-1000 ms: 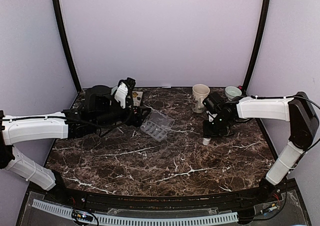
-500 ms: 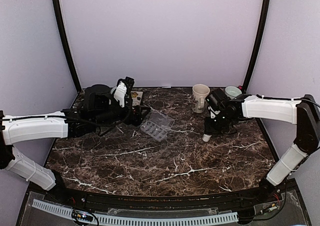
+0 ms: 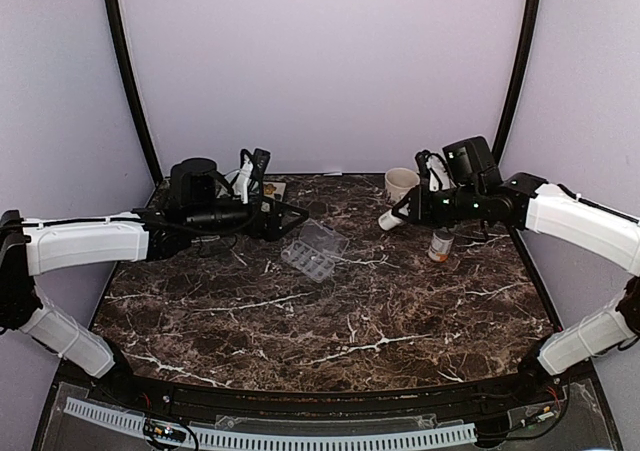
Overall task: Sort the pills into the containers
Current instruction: Pick up the pill bottle from the center of the board, then pass from the right arm to the left
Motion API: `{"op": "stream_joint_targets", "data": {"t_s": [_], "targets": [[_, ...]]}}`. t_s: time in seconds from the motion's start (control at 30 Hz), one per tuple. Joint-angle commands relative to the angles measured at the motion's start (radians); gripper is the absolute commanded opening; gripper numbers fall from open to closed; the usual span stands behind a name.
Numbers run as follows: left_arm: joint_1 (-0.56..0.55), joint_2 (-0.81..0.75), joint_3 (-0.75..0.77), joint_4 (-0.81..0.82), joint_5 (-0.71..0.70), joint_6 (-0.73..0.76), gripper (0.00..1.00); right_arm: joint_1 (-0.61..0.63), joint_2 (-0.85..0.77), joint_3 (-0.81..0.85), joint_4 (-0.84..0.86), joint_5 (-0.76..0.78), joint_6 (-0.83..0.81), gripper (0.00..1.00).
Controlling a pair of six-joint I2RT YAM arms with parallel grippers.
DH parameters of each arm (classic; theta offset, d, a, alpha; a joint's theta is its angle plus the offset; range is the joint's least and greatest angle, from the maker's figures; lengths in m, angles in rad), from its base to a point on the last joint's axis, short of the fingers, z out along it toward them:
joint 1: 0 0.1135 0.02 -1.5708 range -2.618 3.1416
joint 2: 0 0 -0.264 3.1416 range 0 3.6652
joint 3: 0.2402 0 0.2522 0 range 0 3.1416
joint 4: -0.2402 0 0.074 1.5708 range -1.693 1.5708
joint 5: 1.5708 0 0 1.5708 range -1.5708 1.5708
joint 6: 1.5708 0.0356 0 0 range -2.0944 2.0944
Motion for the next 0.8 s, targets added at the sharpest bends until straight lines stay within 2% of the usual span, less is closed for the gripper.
{"op": "stream_joint_targets", "data": {"t_s": [0.0,0.2,0.27,0.6,0.77], "targets": [[0.029,0.042,0.072,0.056,0.25,-0.087,0.99,0.018,-0.027,0.011,0.19,-0.13,0.027,0.2],[0.106,0.125,0.11,0.167,0.477,-0.25,0.98,0.058,-0.005,0.019,0.322,-0.2,0.061,0.15],[0.119,0.143,0.12,0.188,0.513,-0.282,0.92,0.076,0.007,0.031,0.344,-0.208,0.065,0.15],[0.121,0.176,0.158,0.205,0.585,-0.323,0.7,0.141,0.057,0.046,0.471,-0.277,0.125,0.08],[0.121,0.169,0.152,0.204,0.602,-0.311,0.68,0.156,0.08,0.046,0.541,-0.306,0.162,0.07]]}}
